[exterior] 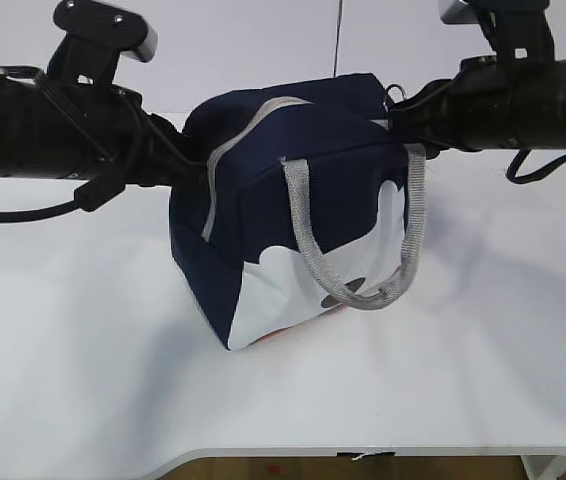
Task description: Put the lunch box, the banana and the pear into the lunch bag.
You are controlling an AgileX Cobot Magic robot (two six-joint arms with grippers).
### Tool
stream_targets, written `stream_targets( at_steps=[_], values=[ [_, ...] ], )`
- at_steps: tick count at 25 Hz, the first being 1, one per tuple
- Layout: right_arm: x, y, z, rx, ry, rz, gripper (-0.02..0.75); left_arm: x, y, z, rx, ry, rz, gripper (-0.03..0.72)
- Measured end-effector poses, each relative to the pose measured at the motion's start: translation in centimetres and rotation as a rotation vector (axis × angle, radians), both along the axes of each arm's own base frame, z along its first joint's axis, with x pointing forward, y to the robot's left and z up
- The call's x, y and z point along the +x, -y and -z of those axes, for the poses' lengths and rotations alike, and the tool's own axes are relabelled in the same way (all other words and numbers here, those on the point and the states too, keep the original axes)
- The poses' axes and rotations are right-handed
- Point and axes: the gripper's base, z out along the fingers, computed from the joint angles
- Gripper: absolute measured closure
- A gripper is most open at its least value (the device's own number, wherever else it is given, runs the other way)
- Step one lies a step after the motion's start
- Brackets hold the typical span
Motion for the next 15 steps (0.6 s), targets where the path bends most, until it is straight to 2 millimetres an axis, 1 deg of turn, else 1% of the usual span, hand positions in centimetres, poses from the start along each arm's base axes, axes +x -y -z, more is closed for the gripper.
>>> stream_targets(
  at_steps=[6, 15],
  values=[
    [-1.2, -0.4, 0.6, 0.036, -0.035, -0.063, 0.731, 0.3, -0.3, -0.3, 0.038, 0.033, -0.019, 0.693],
    [-2.6, -1.9, 0.8, 0.098, -0.119, -0.274, 0.731, 0.6, -0.6, -0.2, 0.062, 0.041, -0.058, 0.693]
  ],
)
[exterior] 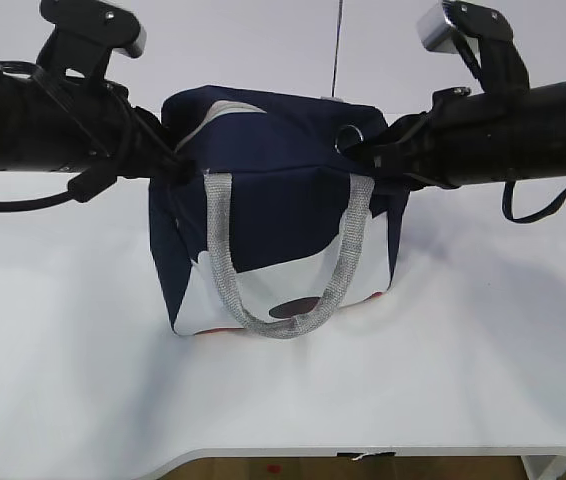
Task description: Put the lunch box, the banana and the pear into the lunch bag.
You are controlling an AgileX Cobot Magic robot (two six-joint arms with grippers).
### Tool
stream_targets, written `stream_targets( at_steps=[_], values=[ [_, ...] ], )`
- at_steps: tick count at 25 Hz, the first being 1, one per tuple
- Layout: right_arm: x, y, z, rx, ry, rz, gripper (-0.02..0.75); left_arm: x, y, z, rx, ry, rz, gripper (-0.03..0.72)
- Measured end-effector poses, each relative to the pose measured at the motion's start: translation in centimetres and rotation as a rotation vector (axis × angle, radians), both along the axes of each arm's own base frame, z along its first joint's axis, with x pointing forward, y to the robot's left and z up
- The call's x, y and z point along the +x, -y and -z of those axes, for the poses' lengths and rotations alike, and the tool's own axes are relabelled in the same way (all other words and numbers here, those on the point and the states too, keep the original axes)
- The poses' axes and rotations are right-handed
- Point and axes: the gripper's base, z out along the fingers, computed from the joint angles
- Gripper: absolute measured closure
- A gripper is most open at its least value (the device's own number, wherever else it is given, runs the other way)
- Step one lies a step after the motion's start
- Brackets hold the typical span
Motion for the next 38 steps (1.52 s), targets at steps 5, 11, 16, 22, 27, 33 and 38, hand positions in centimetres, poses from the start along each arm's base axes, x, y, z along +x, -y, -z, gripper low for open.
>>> stream_targets(
  at_steps=[5, 11, 16, 22, 27, 33, 38],
  values=[
    [-0.6, -0.6, -0.1, 0.037, -0.023, -0.085, 0.731, 0.5, 0.3, 0.0, 0.009, 0.009, 0.011, 0.693],
    [-0.9, -0.8, -0.2, 0.051, -0.028, -0.122, 0.731, 0.9, 0.8, -1.1, 0.004, 0.047, 0.046, 0.689],
    [-0.9, -0.8, -0.2, 0.046, -0.026, -0.116, 0.731, -0.1, 0.7, -3.5, -0.025, 0.106, 0.1, 0.537],
    [-0.7, -0.6, -0.2, 0.034, -0.022, -0.093, 0.731, -1.3, -0.1, -6.9, -0.049, 0.201, 0.135, 0.265],
    [-0.6, -0.5, -0.2, 0.037, -0.021, -0.072, 0.731, -2.1, 0.4, -7.2, -0.103, 0.172, 0.279, 0.237],
    [-0.2, -0.3, -0.3, 0.053, -0.012, -0.025, 0.731, -3.9, 1.8, -6.9, -0.112, 0.121, 0.532, 0.234],
    [0.0, -0.3, -0.5, 0.074, -0.001, -0.001, 0.731, -4.2, 2.2, -6.1, -0.042, 0.112, 0.61, 0.232]
  ],
)
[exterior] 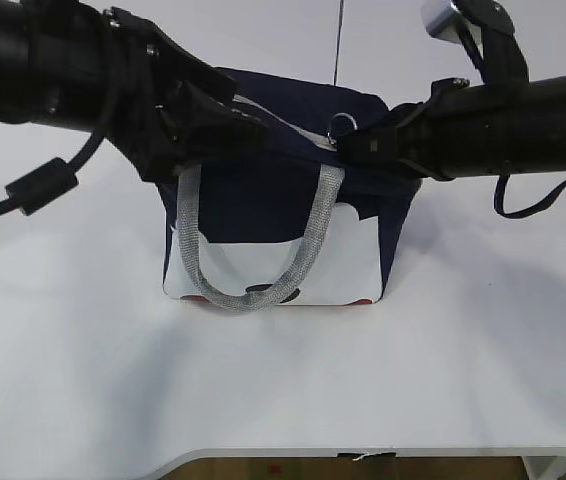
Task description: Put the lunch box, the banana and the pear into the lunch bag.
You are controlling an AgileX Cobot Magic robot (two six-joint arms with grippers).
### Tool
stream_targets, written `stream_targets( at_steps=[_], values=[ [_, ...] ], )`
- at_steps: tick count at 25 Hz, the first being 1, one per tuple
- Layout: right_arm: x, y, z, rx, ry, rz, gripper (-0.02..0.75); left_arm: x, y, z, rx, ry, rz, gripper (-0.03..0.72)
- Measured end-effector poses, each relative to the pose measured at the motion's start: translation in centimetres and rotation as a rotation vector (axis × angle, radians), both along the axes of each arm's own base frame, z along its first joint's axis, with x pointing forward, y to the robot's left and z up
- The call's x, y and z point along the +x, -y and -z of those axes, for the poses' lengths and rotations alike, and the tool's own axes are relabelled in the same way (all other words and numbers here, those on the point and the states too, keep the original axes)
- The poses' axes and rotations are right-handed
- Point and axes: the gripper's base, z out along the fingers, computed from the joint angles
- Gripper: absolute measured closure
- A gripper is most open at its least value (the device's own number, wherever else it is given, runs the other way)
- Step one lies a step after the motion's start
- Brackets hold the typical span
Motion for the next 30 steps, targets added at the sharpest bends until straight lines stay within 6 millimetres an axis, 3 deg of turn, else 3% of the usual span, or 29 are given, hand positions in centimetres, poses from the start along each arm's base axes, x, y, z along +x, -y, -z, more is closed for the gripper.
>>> stream_targets(
  at_steps=[8, 16, 30],
  values=[
    [0.1, 0.0, -0.2, 0.011, 0.005, 0.009, 0.731, -1.9, 3.0, 0.1, 0.175, 0.152, 0.169, 0.232],
    [0.1, 0.0, -0.2, 0.017, 0.005, 0.012, 0.731, -1.5, 5.6, -0.1, 0.28, 0.298, 0.227, 0.232],
    [0.5, 0.6, -0.5, 0.068, -0.005, 0.055, 0.731, -0.7, 5.5, 0.8, 0.42, 0.367, 0.23, 0.231]
  ],
)
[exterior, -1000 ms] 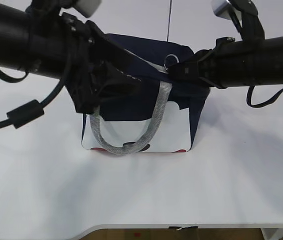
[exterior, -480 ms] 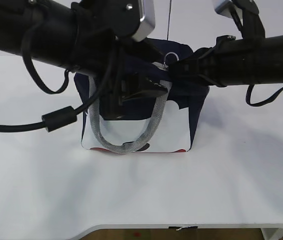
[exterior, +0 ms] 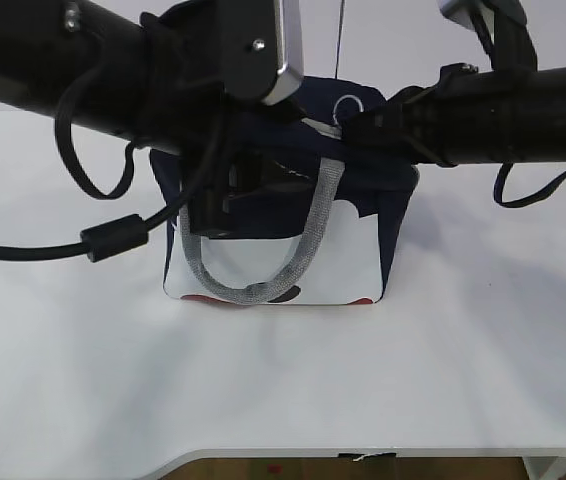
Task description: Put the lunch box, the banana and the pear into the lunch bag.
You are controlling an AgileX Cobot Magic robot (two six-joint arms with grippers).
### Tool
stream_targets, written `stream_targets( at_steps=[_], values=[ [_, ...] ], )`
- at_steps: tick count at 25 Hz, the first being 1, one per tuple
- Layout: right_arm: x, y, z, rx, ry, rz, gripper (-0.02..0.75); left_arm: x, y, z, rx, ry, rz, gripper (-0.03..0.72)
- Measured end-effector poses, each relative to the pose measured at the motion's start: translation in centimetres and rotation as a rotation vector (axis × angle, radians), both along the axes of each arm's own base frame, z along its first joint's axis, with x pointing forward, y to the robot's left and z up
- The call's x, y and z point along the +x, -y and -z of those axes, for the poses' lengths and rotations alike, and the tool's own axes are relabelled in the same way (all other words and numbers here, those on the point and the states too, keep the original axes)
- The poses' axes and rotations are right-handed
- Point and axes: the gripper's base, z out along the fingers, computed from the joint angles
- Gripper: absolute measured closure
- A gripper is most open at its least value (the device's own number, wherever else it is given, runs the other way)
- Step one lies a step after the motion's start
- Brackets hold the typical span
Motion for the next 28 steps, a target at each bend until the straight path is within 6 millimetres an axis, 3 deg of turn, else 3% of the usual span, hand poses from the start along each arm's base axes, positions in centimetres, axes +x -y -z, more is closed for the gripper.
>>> stream_targets(
  at_steps=[12, 14, 19, 22, 28],
  values=[
    [0.2, 0.4, -0.4, 0.067, -0.007, 0.021, 0.731, 2.0, 1.9, 2.1, 0.02, 0.079, -0.041, 0.246],
    [0.2, 0.4, -0.4, 0.074, -0.008, 0.026, 0.731, 2.3, 2.0, 2.3, 0.017, 0.09, -0.052, 0.289],
    [0.4, 0.8, -0.5, 0.081, -0.009, 0.039, 0.731, 2.9, 2.1, 2.5, 0.004, 0.129, -0.084, 0.505],
    [0.5, 1.3, -0.5, 0.088, -0.006, 0.051, 0.731, 3.0, 2.1, 2.4, -0.001, 0.143, -0.092, 0.599],
    [0.5, 1.4, -0.6, 0.097, -0.006, 0.053, 0.731, 3.3, 2.2, 2.9, 0.001, 0.15, -0.104, 0.675]
  ],
)
